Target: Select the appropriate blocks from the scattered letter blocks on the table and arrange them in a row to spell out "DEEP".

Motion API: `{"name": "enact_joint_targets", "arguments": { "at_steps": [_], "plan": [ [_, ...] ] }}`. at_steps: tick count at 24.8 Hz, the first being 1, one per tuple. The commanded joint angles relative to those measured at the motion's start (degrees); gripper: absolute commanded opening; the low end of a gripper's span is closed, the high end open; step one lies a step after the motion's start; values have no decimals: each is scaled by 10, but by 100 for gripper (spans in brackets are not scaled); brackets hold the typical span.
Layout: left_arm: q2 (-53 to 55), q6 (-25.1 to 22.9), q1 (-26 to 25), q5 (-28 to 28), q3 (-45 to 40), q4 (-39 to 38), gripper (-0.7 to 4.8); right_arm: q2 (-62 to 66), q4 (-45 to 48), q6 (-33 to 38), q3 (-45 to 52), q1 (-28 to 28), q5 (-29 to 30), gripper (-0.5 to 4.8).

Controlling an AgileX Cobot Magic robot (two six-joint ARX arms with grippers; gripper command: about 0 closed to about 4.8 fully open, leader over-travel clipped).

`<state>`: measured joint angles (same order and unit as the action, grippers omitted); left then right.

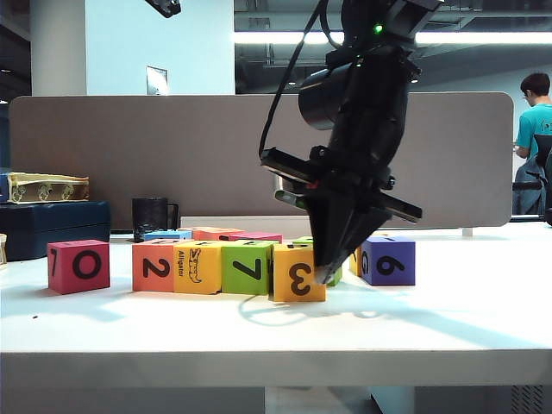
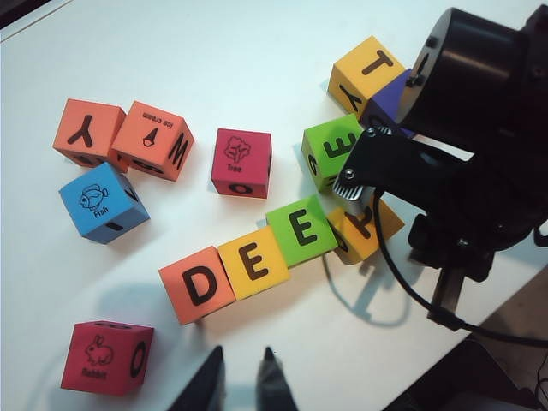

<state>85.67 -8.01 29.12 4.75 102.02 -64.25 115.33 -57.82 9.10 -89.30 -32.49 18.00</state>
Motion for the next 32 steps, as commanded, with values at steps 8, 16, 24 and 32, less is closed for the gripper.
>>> {"name": "enact_joint_targets", "arguments": {
  "at_steps": [8,16,24,32],
  "plan": [
    [-3,1,0,0,2,6,48,-3,90,-1,-2,-12,-31,-2],
    [-3,-2,0,0,2,8,48,-3,122,-1,-2,-12,-59,-2],
    [-3,-2,0,0,2,18,48,1,156,-1,-2,-12,-65,-2],
    [-3,-2,0,0,2,18,48,5,165,-1,-2,-12,-80,-2]
  ]
}}
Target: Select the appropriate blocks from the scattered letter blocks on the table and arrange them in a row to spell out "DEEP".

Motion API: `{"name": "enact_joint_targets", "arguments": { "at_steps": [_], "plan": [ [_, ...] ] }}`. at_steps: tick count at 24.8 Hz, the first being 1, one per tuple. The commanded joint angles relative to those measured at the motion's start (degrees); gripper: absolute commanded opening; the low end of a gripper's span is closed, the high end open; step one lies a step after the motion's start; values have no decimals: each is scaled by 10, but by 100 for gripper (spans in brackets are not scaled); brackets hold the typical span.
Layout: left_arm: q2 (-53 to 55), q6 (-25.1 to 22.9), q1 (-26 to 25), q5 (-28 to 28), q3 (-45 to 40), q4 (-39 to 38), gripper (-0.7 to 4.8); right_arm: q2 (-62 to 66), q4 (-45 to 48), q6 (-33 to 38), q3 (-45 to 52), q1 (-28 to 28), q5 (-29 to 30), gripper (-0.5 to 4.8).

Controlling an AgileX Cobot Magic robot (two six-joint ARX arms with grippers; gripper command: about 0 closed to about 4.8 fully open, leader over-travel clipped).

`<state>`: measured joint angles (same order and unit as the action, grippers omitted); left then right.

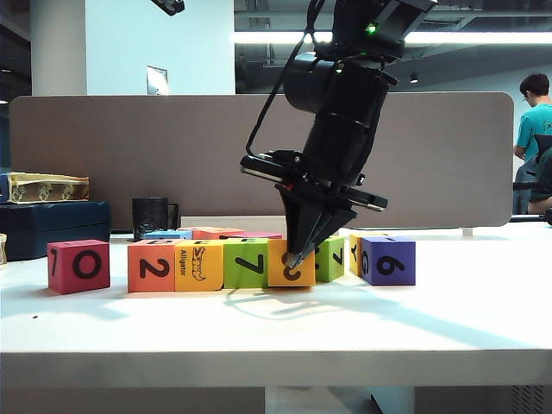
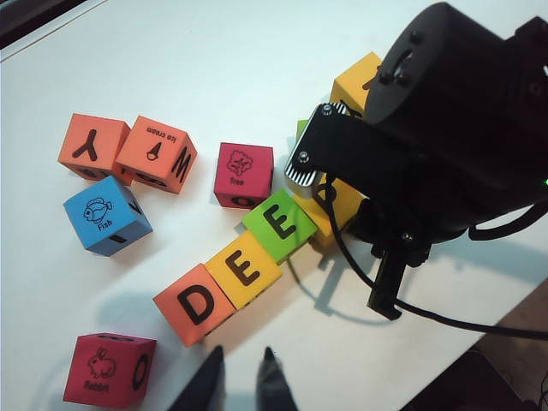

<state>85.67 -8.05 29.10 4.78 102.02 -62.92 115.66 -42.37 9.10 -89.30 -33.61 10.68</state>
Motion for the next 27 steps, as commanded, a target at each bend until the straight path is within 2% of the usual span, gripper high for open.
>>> {"name": "enact_joint_targets", "arguments": {
  "at_steps": [1,16,27],
  "plan": [
    [-3,-1,0,0,2,4,48,7,10,-1,-2,-1,-8,-2],
    [-3,-5,0,-1,2,5,48,27,28,-2,-2,-2,-18,-2],
    [-3,-5,0,0,2,20,48,-4,-28,-2,-4,0,14,-2]
  ]
}}
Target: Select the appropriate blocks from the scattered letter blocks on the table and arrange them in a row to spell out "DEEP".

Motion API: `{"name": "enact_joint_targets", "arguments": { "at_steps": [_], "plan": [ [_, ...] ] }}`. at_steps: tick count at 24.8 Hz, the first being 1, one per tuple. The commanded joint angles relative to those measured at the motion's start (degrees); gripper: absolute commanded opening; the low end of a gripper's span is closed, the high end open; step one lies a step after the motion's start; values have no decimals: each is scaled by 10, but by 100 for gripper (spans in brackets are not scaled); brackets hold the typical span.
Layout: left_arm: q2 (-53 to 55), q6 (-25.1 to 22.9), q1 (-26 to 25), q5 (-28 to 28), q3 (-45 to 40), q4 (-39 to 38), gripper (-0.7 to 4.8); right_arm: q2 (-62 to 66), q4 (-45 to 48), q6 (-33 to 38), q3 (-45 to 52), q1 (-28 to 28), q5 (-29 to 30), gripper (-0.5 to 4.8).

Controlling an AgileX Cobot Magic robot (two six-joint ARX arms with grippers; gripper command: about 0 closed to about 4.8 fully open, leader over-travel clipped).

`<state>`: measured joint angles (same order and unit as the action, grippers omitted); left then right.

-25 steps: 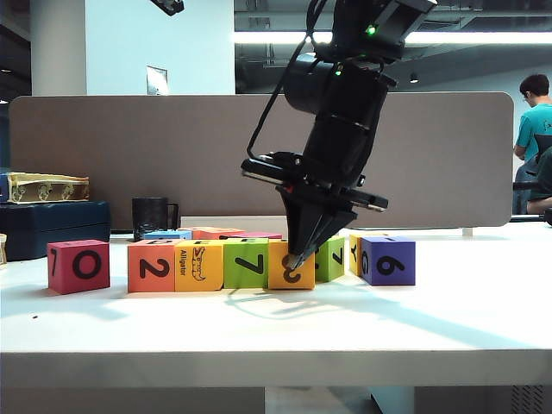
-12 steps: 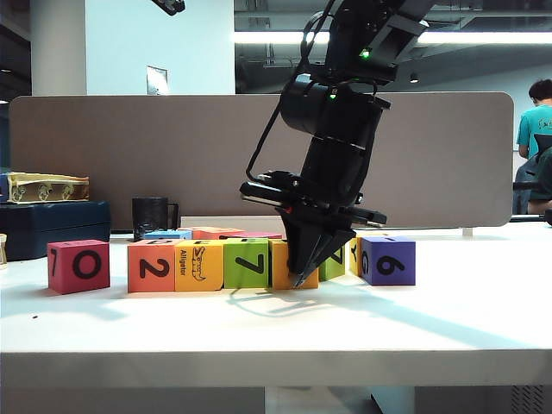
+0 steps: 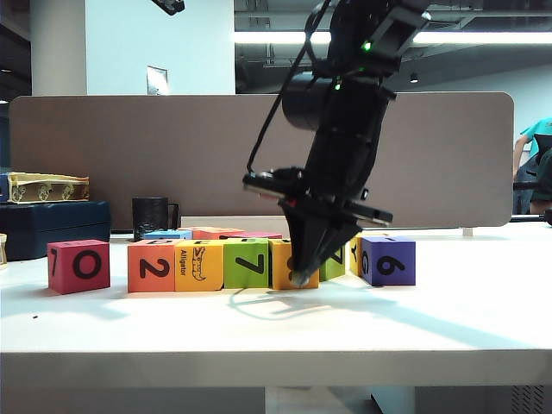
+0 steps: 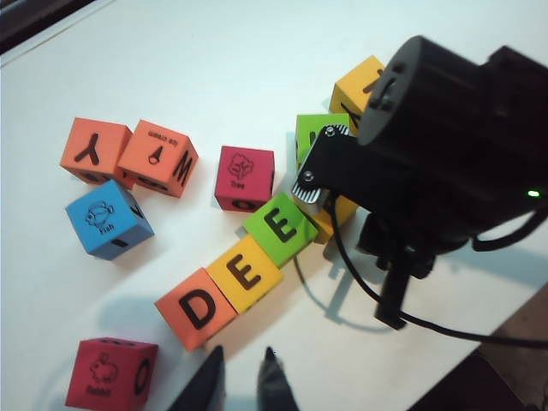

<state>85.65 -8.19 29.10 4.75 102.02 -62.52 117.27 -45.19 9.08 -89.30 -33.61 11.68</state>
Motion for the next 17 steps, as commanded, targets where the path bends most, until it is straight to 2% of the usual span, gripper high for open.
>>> {"name": "enact_joint_targets", "arguments": {
  "at_steps": [1,5,7,9,17],
  "plan": [
    [-3,-4,0,0,2,18,48,-25,0,-2,-7,0,4,-2],
    [-3,-4,0,0,2,19,48,-43,-19,-24,-37,4,-29,-2],
    [-3,-4,1,0,2,18,48,-44,-40,-43,-64,8,-64,-2],
    [-3,-3,1,0,2,14,48,-44,-47,-63,-89,14,-125,-2],
    [-3,-4,0,0,2,8,48,-36,-58,-64,-90,41,-137,-2]
  ]
}}
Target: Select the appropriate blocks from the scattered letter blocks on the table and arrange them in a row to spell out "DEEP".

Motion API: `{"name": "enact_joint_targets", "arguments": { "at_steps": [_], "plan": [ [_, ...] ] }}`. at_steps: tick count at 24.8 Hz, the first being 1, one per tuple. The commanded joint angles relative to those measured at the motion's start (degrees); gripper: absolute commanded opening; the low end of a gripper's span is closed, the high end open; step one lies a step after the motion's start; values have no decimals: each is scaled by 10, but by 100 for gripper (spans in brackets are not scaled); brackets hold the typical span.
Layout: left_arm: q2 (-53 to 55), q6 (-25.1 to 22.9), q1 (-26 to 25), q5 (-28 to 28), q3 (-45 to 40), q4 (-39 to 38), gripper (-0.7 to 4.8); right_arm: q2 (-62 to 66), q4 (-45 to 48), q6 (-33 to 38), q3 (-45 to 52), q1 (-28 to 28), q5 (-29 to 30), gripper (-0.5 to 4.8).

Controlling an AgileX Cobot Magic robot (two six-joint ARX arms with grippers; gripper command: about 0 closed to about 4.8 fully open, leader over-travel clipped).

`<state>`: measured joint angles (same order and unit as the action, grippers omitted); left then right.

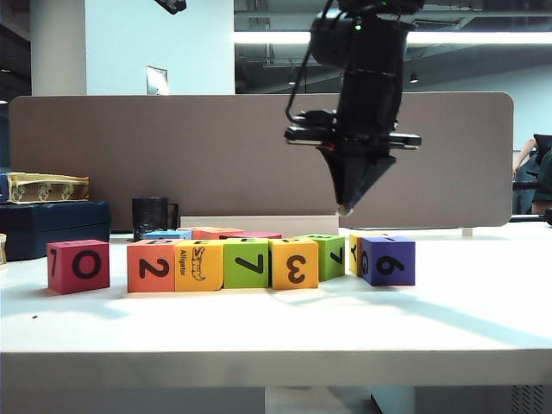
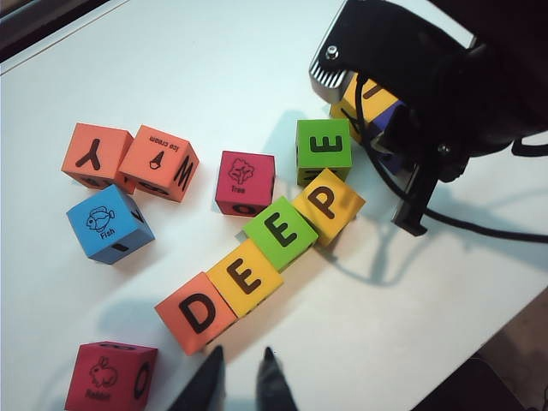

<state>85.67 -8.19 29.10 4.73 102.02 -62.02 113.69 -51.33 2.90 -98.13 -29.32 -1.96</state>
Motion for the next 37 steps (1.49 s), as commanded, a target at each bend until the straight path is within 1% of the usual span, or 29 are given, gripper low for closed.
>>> {"name": "enact_joint_targets", "arguments": {
  "at_steps": [1,9,10,12,15,24,28,30,32,34,37],
  "plan": [
    [-3,-4,1,0,2,4,48,2,5,-2,-2,-1,0,-2],
    [-7,-3,0,1,2,15,46,35,17,-2,0,0,2,-2],
    [-7,-3,1,1,2,16,44,40,18,-2,0,0,2,-2],
    [-7,-3,0,1,2,17,12,48,24,-2,0,0,2,-2],
    [-7,-4,0,0,2,17,11,64,49,-2,0,0,2,-2],
    [-7,-4,1,0,2,14,11,97,191,-5,0,3,1,-2],
    [-7,-4,0,0,2,13,11,105,257,-16,0,7,2,-2],
    [-7,-4,0,0,2,12,11,105,299,-40,-1,7,-1,-2],
    [-7,-4,0,0,2,12,11,105,295,-45,-11,7,-11,-2],
    [-7,-4,0,0,2,12,11,105,268,-45,-25,7,-11,-2],
    [-7,-4,0,0,2,13,11,105,188,-45,-63,7,-8,-2]
  ]
}}
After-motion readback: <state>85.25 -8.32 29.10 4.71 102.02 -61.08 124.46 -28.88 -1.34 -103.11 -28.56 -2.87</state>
